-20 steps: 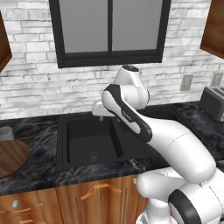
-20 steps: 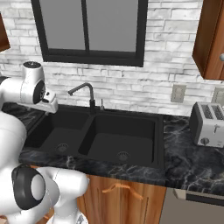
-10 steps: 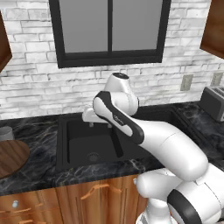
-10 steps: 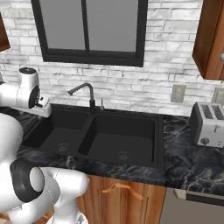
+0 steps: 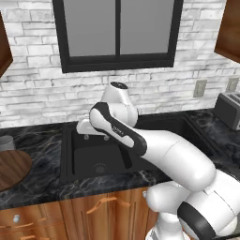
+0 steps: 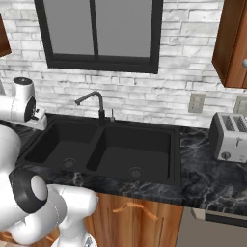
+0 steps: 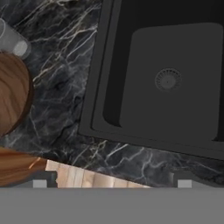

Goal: Place the glass cup in the left basin and the bowl in the right basin of the sink.

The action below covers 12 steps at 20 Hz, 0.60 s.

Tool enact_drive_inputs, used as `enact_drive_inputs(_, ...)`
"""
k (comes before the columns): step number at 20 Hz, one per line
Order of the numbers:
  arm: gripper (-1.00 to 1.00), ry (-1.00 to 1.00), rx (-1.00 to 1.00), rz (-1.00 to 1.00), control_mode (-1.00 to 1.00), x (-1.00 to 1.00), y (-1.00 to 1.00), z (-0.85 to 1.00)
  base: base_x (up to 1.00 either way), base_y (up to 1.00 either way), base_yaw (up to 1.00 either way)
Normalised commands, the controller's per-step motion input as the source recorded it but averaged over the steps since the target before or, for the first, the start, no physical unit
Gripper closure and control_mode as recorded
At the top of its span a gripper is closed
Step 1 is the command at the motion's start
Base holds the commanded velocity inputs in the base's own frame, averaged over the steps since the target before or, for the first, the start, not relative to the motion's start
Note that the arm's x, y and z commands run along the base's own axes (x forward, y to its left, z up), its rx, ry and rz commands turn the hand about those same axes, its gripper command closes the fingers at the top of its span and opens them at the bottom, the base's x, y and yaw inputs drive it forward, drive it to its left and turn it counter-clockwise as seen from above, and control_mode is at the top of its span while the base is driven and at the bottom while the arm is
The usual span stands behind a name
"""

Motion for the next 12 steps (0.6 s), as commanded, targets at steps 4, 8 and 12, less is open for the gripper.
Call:
enact_drive_inputs(4,-1.00,0.00,0.01,0.05,-1.00,0.00,0.46,-0.10,0.00,0.00,0.00)
enact_drive_inputs(8,-1.00,0.00,0.03,0.05,-1.00,0.01,0.43,-0.15,0.00,0.00,0.00)
enact_drive_inputs(12,-1.00,0.00,0.06,0.04,-1.00,0.00,0.41,-0.17,0.00,0.00,0.00)
